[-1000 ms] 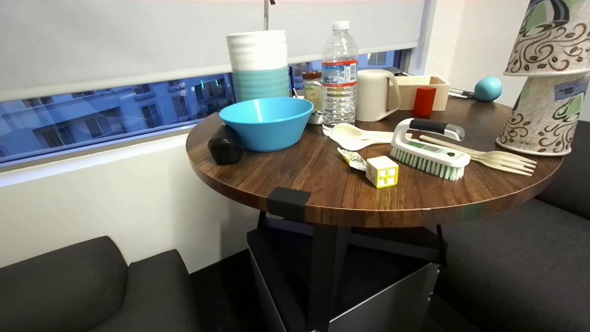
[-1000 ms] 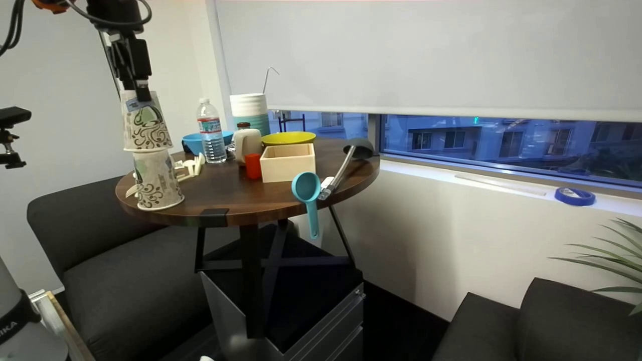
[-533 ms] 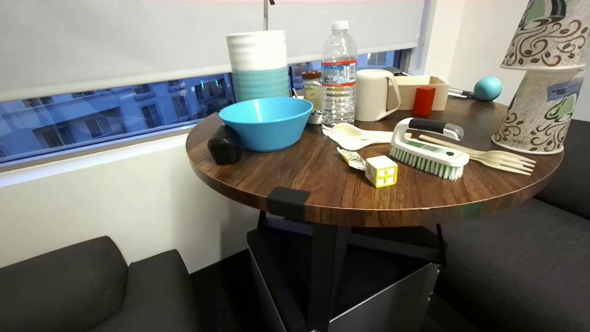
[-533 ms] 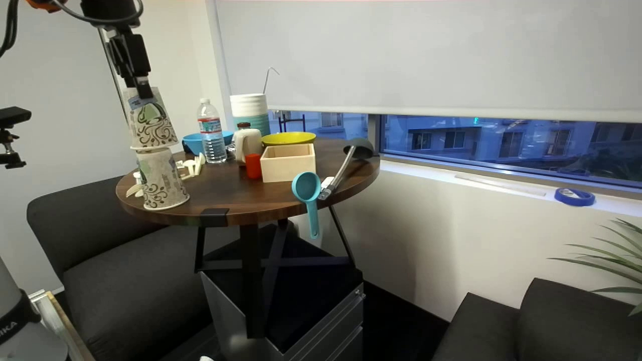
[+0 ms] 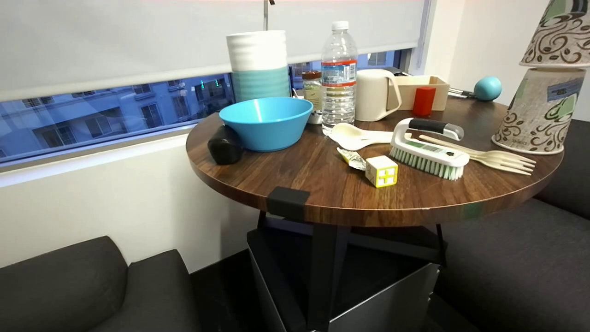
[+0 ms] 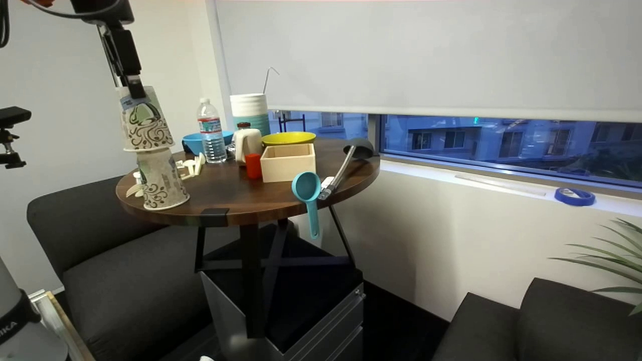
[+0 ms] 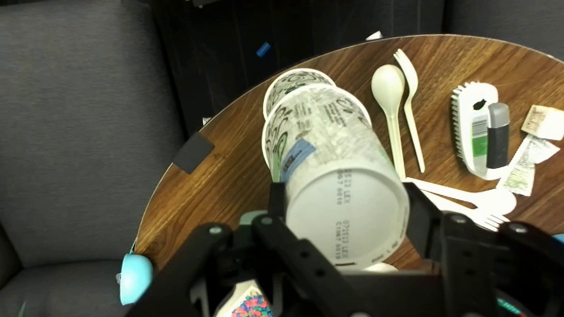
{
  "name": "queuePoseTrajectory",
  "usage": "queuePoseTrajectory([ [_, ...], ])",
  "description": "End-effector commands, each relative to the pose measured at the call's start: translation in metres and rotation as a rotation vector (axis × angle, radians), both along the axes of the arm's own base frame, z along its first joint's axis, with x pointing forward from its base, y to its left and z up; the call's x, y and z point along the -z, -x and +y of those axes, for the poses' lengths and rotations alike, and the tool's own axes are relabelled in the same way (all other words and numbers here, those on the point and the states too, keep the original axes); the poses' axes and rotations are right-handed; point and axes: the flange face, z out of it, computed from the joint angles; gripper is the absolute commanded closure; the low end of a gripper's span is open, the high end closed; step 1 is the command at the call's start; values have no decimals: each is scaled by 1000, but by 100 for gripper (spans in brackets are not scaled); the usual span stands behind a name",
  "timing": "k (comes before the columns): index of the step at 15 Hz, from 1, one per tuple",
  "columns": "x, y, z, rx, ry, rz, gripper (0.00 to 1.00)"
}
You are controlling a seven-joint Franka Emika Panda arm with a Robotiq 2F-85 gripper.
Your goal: Stack up the cups then turn them upright
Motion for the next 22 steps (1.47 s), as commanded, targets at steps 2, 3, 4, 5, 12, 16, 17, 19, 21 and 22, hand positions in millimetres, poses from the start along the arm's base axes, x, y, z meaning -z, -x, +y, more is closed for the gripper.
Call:
queuePoseTrajectory([
  [2,20,-2,-7,27,-24,-6,60],
  [3,26,-4,-8,31,-22,-1,60],
  [4,33,-7,-9,32,-24,-3,60],
  [5,39,-9,-9,32,-24,-4,60],
  [12,69,-44,-10,49,-47,-60,60],
  [16,76,-66,-13,22,-29,-67,60],
  [17,79,-71,-13,12,-29,-63,60],
  [19,83,-81,-10,-12,-30,-50,60],
  [21,84,-90,-7,-42,-25,-40,60],
  [22,84,-93,-5,-57,-22,-34,60],
])
